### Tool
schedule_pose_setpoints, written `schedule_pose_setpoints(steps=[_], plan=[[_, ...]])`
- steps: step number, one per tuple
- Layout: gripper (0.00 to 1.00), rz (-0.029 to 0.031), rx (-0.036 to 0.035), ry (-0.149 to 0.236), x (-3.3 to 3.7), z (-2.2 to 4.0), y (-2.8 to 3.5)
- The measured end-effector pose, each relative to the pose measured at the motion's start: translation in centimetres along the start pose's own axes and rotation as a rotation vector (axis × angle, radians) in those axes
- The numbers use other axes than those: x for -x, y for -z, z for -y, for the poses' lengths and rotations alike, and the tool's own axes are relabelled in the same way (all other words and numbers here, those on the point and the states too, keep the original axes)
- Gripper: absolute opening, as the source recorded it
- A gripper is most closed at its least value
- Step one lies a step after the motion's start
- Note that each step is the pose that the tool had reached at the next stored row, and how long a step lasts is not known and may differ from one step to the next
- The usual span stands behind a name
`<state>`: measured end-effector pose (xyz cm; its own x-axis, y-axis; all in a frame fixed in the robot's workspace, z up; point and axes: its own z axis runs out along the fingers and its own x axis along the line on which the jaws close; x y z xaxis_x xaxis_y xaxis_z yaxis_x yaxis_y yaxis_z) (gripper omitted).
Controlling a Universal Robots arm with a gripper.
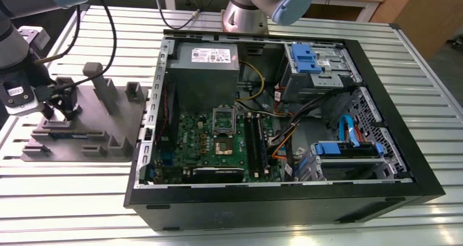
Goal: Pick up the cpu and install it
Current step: 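Pick up the cpu and move it towards the insertion slot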
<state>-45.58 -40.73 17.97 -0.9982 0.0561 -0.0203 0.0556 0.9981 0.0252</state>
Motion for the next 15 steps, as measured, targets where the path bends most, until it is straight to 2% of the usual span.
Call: schedule_pose_setpoints(steps=[3,4,15], plan=[[0.48,0.0,0.0001,0.0,0.0,0.0,0.0],[0.55,0.0,0.0,0.0,0.0,0.0,0.0],[0.55,-0.0007,0.0004,0.024,0.01,-0.01,0.28]])
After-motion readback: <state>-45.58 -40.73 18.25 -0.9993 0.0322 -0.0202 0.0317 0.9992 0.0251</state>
